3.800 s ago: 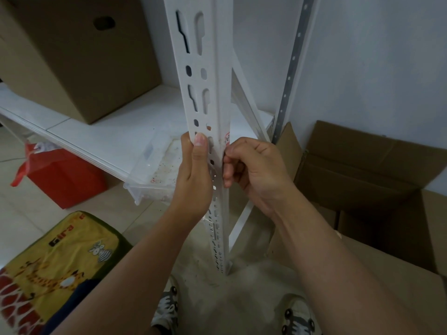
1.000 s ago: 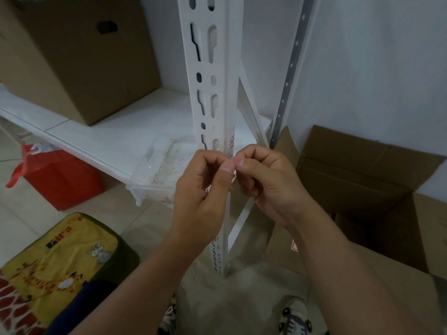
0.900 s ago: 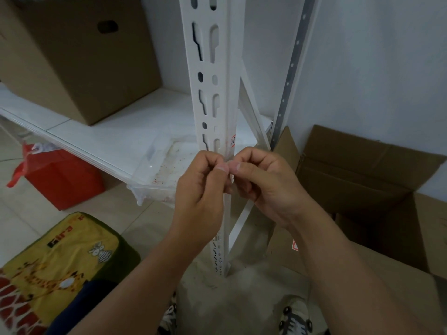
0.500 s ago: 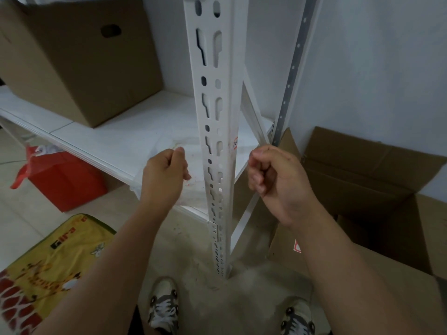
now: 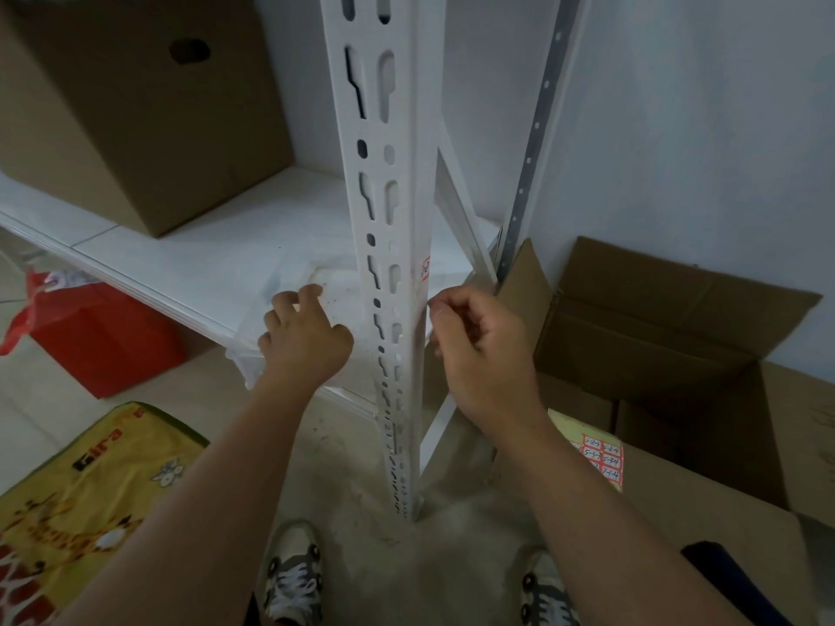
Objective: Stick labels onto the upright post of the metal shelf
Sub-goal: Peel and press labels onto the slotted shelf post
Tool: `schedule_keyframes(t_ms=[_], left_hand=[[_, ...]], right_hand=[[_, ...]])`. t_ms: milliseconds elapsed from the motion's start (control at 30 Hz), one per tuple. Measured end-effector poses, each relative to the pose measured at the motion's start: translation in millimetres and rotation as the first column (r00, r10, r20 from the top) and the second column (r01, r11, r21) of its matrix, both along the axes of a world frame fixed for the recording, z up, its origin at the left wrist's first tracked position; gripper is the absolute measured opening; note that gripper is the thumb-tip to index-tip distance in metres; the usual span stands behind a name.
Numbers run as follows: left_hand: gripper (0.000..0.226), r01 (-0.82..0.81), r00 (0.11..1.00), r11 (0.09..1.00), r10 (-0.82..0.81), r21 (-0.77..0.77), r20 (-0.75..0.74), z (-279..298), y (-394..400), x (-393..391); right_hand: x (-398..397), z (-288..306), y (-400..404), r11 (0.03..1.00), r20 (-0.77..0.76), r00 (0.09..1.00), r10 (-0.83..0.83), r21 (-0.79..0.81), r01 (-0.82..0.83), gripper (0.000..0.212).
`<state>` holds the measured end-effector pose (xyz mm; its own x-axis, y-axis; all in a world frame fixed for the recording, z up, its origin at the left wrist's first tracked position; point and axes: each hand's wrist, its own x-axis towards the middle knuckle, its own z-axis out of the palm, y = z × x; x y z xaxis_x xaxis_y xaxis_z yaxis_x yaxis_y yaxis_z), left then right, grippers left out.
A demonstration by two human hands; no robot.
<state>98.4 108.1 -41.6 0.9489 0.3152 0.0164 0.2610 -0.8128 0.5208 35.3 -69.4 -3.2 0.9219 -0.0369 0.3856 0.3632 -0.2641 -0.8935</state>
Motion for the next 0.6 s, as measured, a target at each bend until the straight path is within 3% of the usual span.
schedule_keyframes(t_ms=[100,167,400,500,600], left_hand=[[0.031,-0.043,0.993,0.990,0.028,0.133,0.112,-1.2,2.5,1.3],[0.042,-0.077,0.989,0.977,0.051,0.197,0.136,-2.1,5.4,2.5],[0.027,-0.111,0.983,0.979,0.084,0.169,0.162,-2.5,7.5,1.9],[0.040,-0.037,0.967,0.998,0.047,-0.042,0.249,6.4,0.4,0.3],[0.033,0.069,0.946,0.941,0.044,-0.331,0.323,21.1,-15.4,-8.8]], right_hand=[[1.8,-5.3,2.1,0.997,0.089,0.996,-0.029,-0.074,0.035,0.014],[3.0,-4.4,0.8,0.996,0.135,0.990,-0.040,-0.070,0.050,0.013],[2.9,-2.8,5.6,0.969,0.453,0.883,-0.122,-0.138,0.205,0.015],[3.5,-1.0,7.2,0.954,0.576,0.810,-0.110,-0.167,0.248,0.017],[3.2,-0.4,8.0,0.943,0.624,0.772,-0.120,-0.171,0.285,0.018]])
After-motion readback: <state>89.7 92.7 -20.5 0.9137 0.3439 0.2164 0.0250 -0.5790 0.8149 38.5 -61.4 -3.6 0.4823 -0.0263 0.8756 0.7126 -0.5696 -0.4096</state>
